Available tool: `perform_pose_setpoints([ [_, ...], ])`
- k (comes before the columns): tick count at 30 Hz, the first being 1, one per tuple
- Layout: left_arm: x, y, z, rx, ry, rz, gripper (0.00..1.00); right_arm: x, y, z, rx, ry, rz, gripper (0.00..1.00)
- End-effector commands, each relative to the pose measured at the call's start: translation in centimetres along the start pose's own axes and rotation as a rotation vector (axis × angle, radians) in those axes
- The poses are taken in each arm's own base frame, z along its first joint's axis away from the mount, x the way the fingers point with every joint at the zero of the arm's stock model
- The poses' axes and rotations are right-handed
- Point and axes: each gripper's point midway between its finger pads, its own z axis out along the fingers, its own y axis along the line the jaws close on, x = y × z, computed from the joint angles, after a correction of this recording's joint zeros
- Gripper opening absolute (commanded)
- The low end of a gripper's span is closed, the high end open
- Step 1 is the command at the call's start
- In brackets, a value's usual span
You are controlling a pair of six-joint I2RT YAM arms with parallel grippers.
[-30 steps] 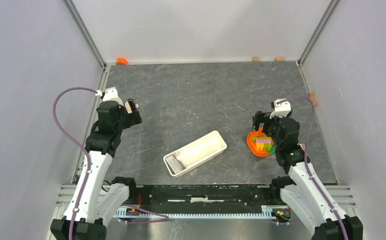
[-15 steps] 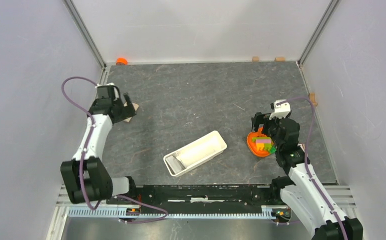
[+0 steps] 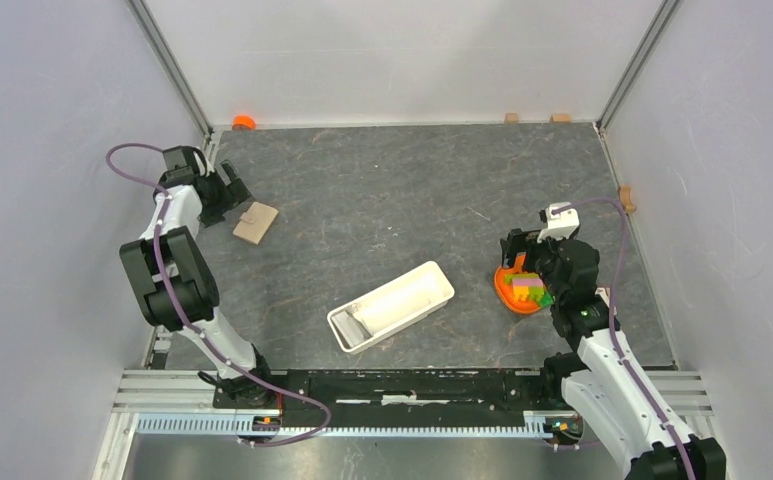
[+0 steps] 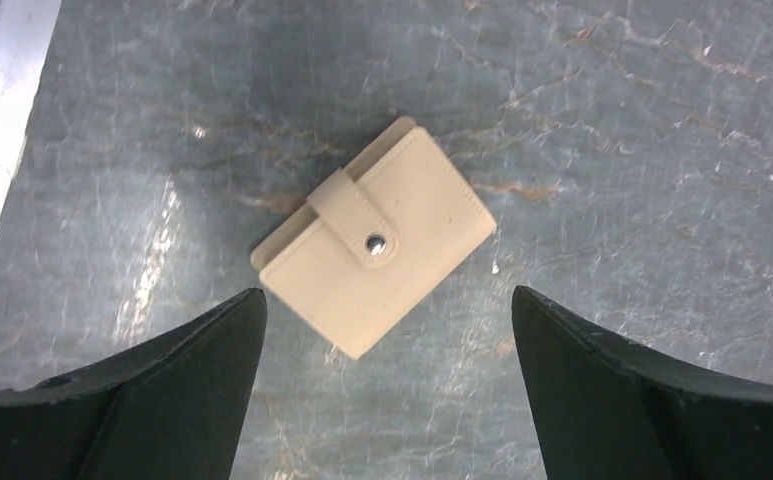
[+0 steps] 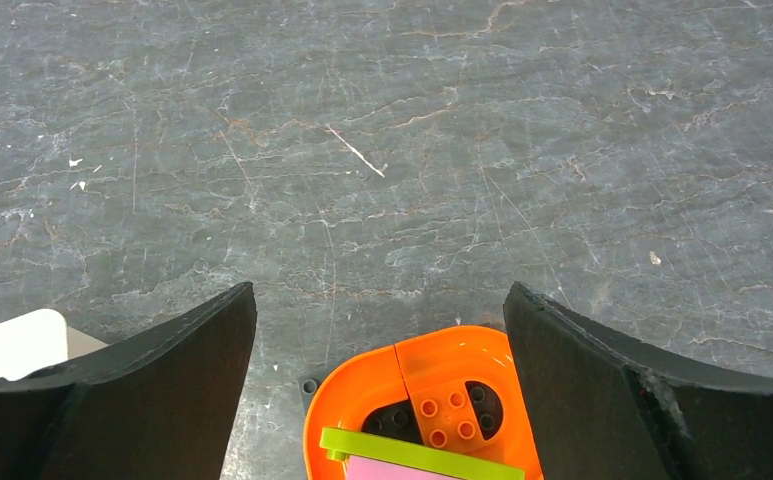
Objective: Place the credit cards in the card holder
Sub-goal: Open the card holder at the center of the board.
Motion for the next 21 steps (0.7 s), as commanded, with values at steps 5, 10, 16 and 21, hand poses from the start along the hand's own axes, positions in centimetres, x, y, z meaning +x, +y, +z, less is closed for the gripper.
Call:
perform_pose_setpoints([
  [5, -0.6, -0.8, 2.7, 0.082, 0.015, 0.048, 0.95, -1.0, 0.6, 0.2, -0.025, -0.044, 0.006, 0.98],
  [10, 0.3, 0.5, 3.5, 0.029, 0.033, 0.057, 0.95, -1.0, 1.1, 0.1, -0.057, -0.048, 0.006, 0.98],
  [16, 1.1, 0.2, 4.2, 0.04, 0.06, 0.069, 0.95, -1.1, 1.1, 0.0, -0.058, -0.055, 0.005, 0.98],
  [21, 1.4, -0.1, 4.1, 0.017, 0.059, 0.092, 0.96, -1.1, 1.3, -0.1, -0.066, -0.057, 0.005, 0.98],
])
